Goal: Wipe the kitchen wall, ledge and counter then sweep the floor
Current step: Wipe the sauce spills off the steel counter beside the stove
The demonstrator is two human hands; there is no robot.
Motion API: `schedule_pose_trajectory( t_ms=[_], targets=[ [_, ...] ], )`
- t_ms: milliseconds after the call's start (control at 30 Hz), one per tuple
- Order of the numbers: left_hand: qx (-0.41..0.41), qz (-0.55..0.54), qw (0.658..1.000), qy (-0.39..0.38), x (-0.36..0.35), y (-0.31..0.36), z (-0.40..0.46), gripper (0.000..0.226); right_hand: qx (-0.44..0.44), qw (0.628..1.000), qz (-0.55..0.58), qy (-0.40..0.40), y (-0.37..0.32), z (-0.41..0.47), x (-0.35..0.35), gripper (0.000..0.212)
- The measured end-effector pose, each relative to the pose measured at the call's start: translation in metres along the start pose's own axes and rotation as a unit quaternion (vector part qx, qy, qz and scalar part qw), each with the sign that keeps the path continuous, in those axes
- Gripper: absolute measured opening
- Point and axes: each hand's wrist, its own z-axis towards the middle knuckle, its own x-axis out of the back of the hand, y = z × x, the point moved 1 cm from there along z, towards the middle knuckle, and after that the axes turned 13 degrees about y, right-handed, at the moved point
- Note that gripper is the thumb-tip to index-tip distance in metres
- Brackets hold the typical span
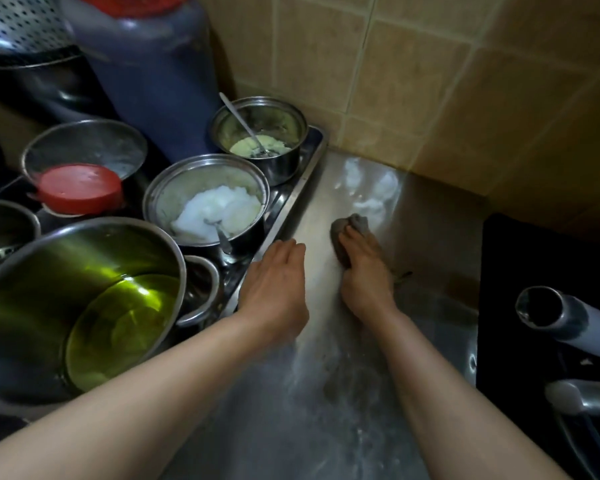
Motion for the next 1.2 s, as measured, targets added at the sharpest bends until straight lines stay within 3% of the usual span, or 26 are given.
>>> schedule_pose_trajectory(
  t_ms=[200, 433, 667, 1033, 1133, 1200],
  targets=[
    [0.012, -0.017, 1.000, 0.003, 0.004, -0.010, -0.008, 0.075, 0.110, 0.991, 0.041, -0.067, -0.023, -0.053, 0.004, 0.074],
    [0.053, -0.037, 0.998, 0.007, 0.005, -0.016, -0.012, 0.078, 0.064, 0.994, -0.021, -0.085, -0.019, -0.011, -0.004, 0.073],
    [0.085, -0.075, 0.993, 0.030, 0.000, -0.023, -0.013, 0.080, 0.084, 0.994, -0.031, -0.066, -0.026, 0.050, -0.028, 0.069],
    [0.110, -0.036, 0.990, 0.075, -0.009, -0.023, -0.041, 0.079, 0.196, 0.970, 0.130, -0.062, -0.045, -0.032, -0.041, 0.047],
    [0.121, -0.025, 0.989, 0.086, -0.011, -0.021, -0.047, 0.079, 0.202, 0.974, 0.085, -0.063, -0.033, -0.012, -0.027, 0.054],
    [0.125, -0.017, 0.989, 0.082, -0.010, -0.020, -0.053, 0.079, 0.149, 0.985, 0.038, -0.075, -0.028, 0.006, -0.026, 0.065]
  ],
)
